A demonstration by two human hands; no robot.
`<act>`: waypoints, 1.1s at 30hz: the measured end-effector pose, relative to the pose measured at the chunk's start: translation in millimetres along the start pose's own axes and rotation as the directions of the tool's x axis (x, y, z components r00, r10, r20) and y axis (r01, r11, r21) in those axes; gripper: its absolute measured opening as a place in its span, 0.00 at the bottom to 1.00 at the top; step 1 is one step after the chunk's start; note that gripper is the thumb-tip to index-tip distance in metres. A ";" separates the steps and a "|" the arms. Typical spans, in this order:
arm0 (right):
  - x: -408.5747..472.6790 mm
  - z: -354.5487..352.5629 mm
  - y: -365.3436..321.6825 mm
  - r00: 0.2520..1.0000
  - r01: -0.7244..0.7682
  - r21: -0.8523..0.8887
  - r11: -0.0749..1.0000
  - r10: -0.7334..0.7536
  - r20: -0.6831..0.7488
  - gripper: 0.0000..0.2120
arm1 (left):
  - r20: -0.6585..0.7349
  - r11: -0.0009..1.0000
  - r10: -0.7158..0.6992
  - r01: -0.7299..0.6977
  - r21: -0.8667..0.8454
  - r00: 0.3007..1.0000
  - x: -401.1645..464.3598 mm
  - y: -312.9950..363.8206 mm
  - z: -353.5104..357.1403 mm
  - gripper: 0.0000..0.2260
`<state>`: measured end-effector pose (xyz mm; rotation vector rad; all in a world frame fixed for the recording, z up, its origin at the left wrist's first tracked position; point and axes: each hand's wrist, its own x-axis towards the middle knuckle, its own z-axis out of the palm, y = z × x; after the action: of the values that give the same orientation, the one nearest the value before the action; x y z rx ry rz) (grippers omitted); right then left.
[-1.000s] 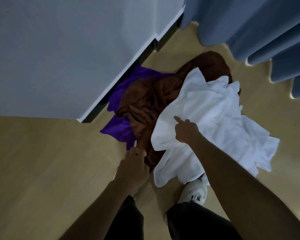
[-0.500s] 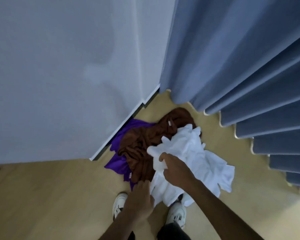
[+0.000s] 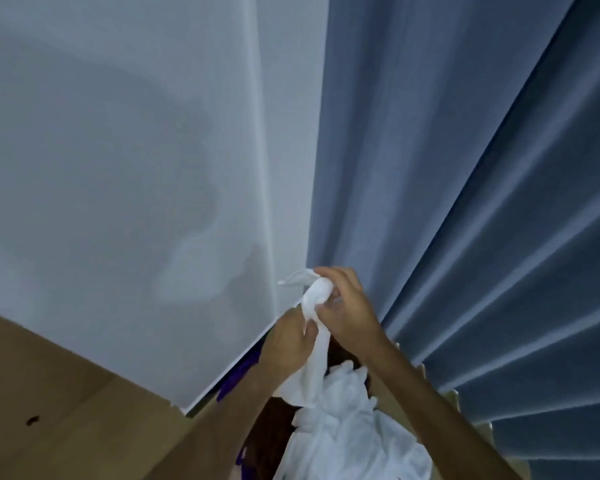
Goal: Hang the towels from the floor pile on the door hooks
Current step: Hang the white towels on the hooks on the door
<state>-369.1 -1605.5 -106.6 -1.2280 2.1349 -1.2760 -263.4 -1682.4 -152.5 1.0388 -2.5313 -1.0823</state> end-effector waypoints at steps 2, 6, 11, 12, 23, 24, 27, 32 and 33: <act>-11.5 -18.3 -10.0 0.983 -0.089 0.126 0.988 0.107 -0.148 0.21 | -0.064 0.999 0.048 -0.049 -0.017 0.997 -3.5 29.9 -31.2 0.08; -35.6 -18.8 -10.1 0.958 -0.268 0.021 0.963 0.264 0.114 0.15 | -0.225 0.994 0.106 -0.110 -0.006 0.969 -17.1 74.6 -87.4 0.12; -47.8 12.6 -25.0 0.919 -0.218 -0.021 0.976 0.213 0.331 0.20 | -0.378 0.994 0.099 -0.109 -0.004 0.920 -48.6 101.7 -140.7 0.15; -46.7 16.2 -30.4 0.926 -0.201 -0.031 0.979 0.200 0.319 0.17 | -0.398 0.994 0.095 -0.106 -0.006 0.912 -56.2 103.4 -150.3 0.15; -30.0 43.9 -121.7 0.901 0.068 0.062 0.996 -0.087 0.425 0.13 | -0.666 0.989 -0.127 0.144 -0.030 0.735 -164.9 35.6 -266.4 0.08; -30.4 46.1 -135.5 0.896 0.079 0.096 0.992 -0.112 0.430 0.12 | -0.688 0.979 -0.174 0.197 -0.045 0.705 -177.0 22.7 -275.3 0.09; -34.1 64.4 -182.0 0.873 0.149 0.178 0.973 -0.214 0.439 0.09 | -0.712 0.908 -0.380 0.387 -0.163 0.591 -217.5 -15.7 -295.7 0.12; -71.2 127.0 -271.0 0.747 0.349 0.193 0.917 -0.396 0.534 0.07 | -0.551 0.884 -0.346 0.461 0.080 0.759 -270.6 -50.3 -299.9 0.21; -80.6 139.9 -285.7 0.717 0.380 0.197 0.904 -0.423 0.554 0.06 | -0.469 0.906 -0.308 0.406 0.122 0.828 -277.8 -52.7 -297.7 0.18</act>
<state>-89.7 -1673.1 51.7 -1.8404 1.4058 -0.9219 95.4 -1686.5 46.9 1.6605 -2.1594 -0.5475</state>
